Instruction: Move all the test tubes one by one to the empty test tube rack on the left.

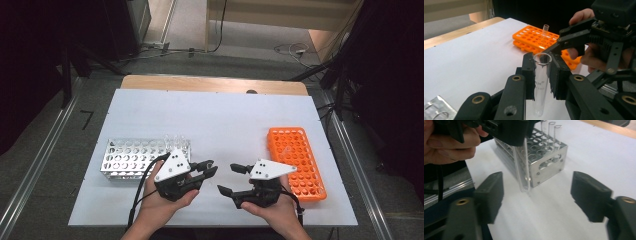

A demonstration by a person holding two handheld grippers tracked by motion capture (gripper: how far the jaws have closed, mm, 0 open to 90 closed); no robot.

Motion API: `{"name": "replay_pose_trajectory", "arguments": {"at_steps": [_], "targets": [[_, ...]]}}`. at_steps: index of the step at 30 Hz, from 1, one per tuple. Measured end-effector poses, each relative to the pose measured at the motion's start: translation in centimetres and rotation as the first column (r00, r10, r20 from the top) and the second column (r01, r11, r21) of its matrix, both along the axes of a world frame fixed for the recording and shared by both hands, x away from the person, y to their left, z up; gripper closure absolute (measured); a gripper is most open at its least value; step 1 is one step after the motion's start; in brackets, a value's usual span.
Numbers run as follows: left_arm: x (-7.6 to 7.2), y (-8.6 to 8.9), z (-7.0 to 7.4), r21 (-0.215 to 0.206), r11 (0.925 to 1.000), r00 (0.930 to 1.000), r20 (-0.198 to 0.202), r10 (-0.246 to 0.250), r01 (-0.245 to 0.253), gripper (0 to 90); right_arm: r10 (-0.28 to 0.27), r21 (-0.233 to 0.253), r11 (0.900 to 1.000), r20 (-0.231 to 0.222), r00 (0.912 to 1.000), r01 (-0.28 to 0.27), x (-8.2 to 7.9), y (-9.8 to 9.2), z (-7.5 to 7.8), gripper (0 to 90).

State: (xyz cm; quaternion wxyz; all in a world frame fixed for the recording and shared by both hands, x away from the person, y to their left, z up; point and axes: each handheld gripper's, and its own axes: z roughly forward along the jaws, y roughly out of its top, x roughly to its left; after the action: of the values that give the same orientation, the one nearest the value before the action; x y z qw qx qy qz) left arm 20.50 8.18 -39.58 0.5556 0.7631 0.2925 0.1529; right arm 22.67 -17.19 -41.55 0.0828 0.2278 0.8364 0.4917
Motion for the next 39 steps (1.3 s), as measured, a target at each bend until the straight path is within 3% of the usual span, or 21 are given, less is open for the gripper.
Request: {"name": "replay_pose_trajectory", "arguments": {"at_steps": [6,16,26,39], "targets": [[0.4,1.3,0.3,-0.023,0.9992,0.9995,0.000,0.032,-0.032,76.2,-0.002,0.027,1.000,-0.013,0.9999,0.002,0.5,-1.1,0.3,0.0],[1.6,4.6,1.4,-0.046,0.9930,0.9936,0.025,0.110,-0.109,76.2,-0.015,0.066,0.998,-0.008,0.9999,0.015,1.1,-3.1,0.6,0.0],[3.0,7.9,2.5,-0.064,0.9795,0.9796,0.052,0.194,-0.191,76.2,-0.073,0.067,0.995,-0.011,0.9973,0.074,1.6,-5.8,0.4,0.0],[4.6,10.4,2.0,-0.073,0.9610,0.9622,0.036,0.270,-0.267,76.3,-0.143,0.083,0.986,-0.004,0.9897,0.143,1.9,-9.4,0.5,0.0]]}}
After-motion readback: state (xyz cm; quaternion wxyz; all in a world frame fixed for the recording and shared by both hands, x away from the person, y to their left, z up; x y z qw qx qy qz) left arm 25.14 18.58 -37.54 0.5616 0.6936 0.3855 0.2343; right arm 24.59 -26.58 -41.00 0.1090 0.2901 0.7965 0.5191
